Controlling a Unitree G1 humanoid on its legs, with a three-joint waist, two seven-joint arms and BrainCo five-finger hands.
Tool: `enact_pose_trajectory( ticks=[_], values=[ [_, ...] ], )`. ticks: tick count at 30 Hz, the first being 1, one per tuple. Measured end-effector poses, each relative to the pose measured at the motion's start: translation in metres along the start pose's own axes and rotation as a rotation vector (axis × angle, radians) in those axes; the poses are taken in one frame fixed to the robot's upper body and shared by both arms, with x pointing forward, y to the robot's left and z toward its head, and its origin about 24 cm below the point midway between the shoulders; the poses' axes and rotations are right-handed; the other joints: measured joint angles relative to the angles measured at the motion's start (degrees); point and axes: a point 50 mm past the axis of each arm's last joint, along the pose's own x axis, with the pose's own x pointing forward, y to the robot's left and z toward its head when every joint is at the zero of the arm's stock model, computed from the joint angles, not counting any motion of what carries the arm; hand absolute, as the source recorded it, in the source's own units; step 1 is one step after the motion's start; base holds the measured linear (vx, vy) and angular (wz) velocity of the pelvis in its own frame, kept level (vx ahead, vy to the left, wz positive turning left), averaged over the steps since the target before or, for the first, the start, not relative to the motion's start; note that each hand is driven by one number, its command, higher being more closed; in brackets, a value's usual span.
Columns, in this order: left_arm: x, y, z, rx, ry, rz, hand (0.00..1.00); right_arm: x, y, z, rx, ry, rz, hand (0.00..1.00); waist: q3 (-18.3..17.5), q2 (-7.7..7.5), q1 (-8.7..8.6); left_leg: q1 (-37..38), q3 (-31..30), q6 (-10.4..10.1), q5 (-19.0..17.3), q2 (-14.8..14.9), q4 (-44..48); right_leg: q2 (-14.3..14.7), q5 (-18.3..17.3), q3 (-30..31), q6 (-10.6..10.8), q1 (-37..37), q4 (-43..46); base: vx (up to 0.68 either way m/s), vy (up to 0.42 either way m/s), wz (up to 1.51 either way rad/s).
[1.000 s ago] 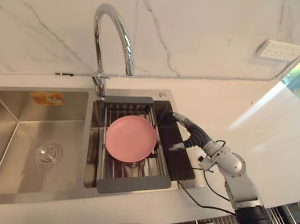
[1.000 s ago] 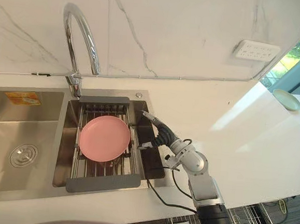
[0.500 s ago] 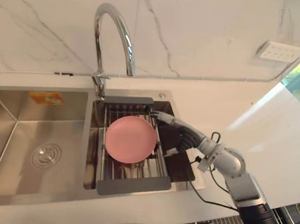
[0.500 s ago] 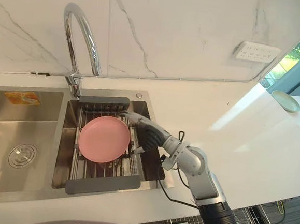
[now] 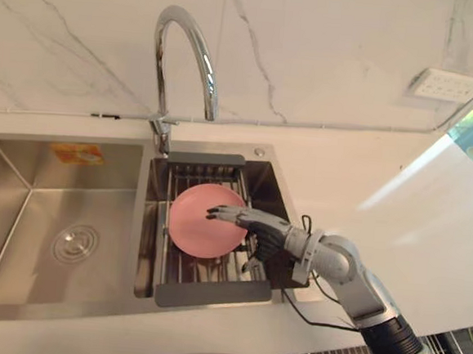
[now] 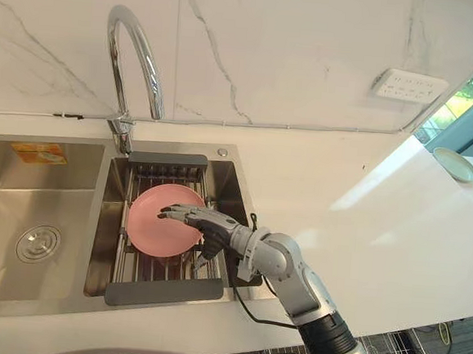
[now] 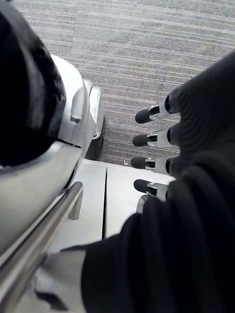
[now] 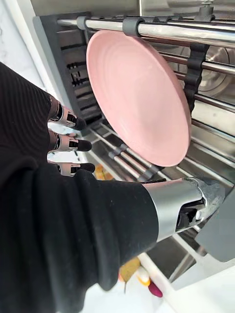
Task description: Walk over to the sink, pick up the cup, carry it to the dishwasher, place the cup inside the dishwasher, then close the dishwasher door
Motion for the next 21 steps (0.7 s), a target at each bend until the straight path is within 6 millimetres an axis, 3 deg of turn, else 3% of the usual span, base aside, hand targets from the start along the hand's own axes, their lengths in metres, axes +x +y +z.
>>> enact_pose_trajectory(
  ticks=[10,21],
  values=[
    [0.000,-0.001,0.003,0.006,-0.007,-0.003,0.00,0.010,0.024,-0.027,-0.012,0.157,0.059,0.00,0.1,0.01,0.72,0.2,-1.4,0.2,0.1,-0.2,0.0,-0.2,-0.2,-1.2,0.2,0.7,-0.2,-0.01,-0.002,0.06],
    [0.000,-0.004,0.008,0.040,-0.016,-0.009,0.00,0.024,0.041,-0.031,-0.050,0.204,0.031,0.00,0.8,0.29,1.50,0.2,-1.4,0.2,0.1,-0.2,0.0,-0.2,-0.2,-1.2,0.2,0.7,-0.2,-0.01,-0.001,0.00]
  ],
)
